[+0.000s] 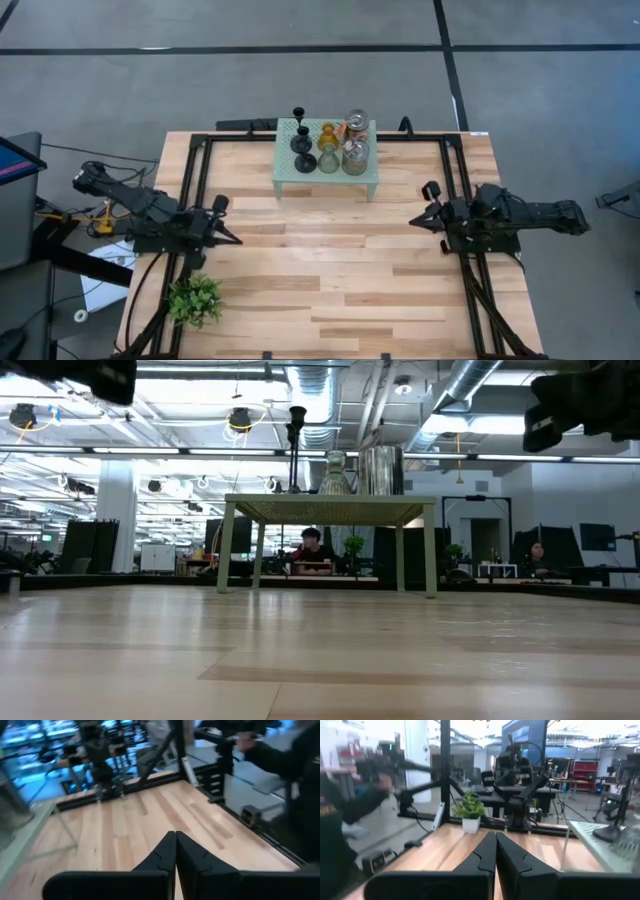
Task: Pick & Place candle stick holders
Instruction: Return to Home Position
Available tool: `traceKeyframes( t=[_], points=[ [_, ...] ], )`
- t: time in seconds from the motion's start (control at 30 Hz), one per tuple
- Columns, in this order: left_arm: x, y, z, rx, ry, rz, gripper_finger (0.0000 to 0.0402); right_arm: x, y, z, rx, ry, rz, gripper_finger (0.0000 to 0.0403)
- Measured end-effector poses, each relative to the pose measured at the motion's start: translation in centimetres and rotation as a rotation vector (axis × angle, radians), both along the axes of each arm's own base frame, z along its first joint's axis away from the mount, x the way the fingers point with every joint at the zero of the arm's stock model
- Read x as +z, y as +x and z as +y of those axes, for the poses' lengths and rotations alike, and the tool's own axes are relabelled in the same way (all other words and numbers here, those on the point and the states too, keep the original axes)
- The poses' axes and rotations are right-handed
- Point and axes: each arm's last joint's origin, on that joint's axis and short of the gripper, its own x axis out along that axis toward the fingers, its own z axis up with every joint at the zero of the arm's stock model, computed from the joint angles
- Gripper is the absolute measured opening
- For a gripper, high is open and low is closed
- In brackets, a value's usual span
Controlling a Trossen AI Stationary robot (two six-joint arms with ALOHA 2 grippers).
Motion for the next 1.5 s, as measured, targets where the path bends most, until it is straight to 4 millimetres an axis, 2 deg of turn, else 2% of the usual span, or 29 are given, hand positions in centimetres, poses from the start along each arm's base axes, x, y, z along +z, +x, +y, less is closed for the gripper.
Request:
traceKeyframes(
  t=[0.1,0.2,0.33,0.5,0.7,1.17,1.3,1.5],
  points=[
    [-1.3,0.5,0.0,0.070,-0.040,0.020,0.0005,-0.4,0.1,-0.1,-0.026,0.056,0.011,0.0000],
    [-2.2,0.8,0.0,0.112,-0.027,0.027,0.0005,-0.4,0.2,-0.2,-0.062,0.033,0.006,0.0000],
    [-1.6,0.8,0.0,0.118,0.054,-0.054,0.0005,-0.2,0.1,-0.2,-0.068,-0.050,-0.034,0.0000],
    [-1.2,0.9,0.3,0.157,0.156,-0.118,0.0005,-0.2,0.1,-0.3,-0.080,-0.066,-0.039,0.0000],
    [-1.2,1.2,1.3,0.234,0.167,-0.113,0.0005,-0.1,0.1,-0.6,-0.037,-0.080,-0.049,0.0000],
    [-1.2,1.5,3.2,0.226,0.102,-0.105,0.0005,-0.3,0.0,-1.8,-0.081,-0.093,-0.030,0.0000],
    [-1.0,1.1,3.4,0.242,0.112,-0.130,0.0005,-0.1,-0.1,-1.9,-0.093,-0.094,-0.036,0.0000],
    [-0.7,-0.4,3.4,0.245,0.104,-0.199,0.0005,1.4,-1.0,-1.6,-0.093,-0.117,-0.074,0.0000]
  ],
)
